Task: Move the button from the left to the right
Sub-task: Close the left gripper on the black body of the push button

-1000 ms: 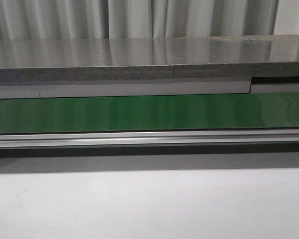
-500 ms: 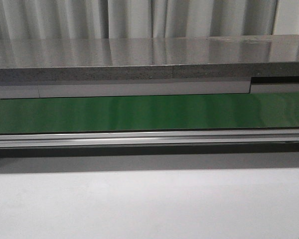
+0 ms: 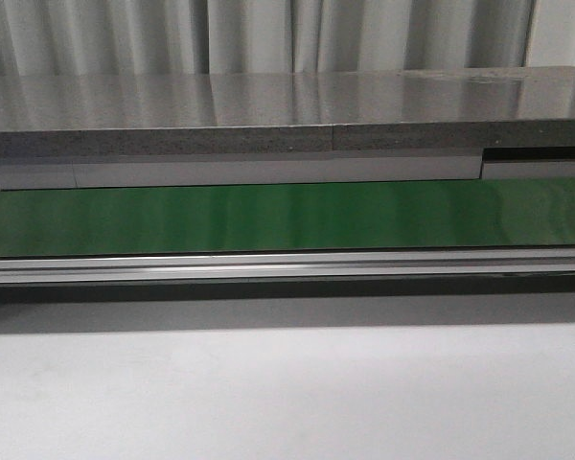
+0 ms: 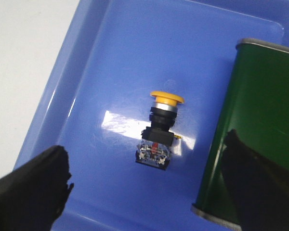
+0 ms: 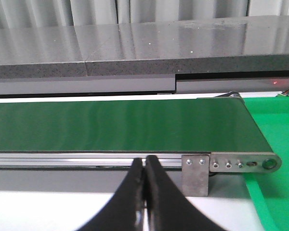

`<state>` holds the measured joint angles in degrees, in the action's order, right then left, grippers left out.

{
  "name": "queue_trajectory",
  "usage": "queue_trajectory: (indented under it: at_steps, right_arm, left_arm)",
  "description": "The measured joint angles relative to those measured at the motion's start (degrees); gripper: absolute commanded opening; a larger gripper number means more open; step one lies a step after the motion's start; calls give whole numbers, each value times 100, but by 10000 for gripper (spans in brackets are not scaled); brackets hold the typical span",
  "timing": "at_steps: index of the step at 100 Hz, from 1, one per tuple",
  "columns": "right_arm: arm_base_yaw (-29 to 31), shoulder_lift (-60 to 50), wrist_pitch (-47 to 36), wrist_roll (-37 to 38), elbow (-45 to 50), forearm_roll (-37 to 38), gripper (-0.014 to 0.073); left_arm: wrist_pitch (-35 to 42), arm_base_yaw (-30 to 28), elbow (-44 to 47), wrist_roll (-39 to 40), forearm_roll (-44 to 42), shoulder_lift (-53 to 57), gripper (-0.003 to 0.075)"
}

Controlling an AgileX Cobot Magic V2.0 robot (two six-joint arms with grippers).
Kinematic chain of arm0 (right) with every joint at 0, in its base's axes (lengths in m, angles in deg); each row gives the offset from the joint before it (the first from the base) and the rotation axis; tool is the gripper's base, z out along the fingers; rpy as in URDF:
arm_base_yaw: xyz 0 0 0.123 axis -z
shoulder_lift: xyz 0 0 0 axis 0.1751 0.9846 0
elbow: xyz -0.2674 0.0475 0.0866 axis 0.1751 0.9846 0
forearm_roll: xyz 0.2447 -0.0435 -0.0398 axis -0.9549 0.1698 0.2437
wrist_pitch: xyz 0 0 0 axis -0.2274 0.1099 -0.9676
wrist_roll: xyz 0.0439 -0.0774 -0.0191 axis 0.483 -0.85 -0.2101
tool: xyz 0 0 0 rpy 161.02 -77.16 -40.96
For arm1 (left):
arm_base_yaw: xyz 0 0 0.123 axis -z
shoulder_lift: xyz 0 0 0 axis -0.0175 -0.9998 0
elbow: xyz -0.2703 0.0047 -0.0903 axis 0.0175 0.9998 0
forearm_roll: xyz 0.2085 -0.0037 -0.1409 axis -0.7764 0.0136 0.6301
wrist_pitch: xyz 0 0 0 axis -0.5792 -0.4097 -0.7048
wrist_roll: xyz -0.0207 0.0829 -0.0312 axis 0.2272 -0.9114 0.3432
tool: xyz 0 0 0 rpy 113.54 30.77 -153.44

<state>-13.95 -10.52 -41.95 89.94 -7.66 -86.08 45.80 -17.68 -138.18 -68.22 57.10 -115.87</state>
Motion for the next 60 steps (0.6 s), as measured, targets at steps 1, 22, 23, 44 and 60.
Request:
queue_trajectory:
  at_steps: [1,22,23,44,60]
  right_arm:
    - [0,0,0,0,0,0,-68]
    - [0,0,0,0,0,0,-68]
    - [0,0,0,0,0,0,-68]
    - [0,0,0,0,0,0,-68]
    - [0,0,0,0,0,0,-68]
  left_arm:
    - [0,0,-41,0,0,-75,617]
    - [38,0,-585,0,0,-1033,617]
    - [38,0,-599,0,0,-1059,617]
    - [50,0,-827,0,0,-1619,617]
    - [64,0,-837,-11,0,-1847,617]
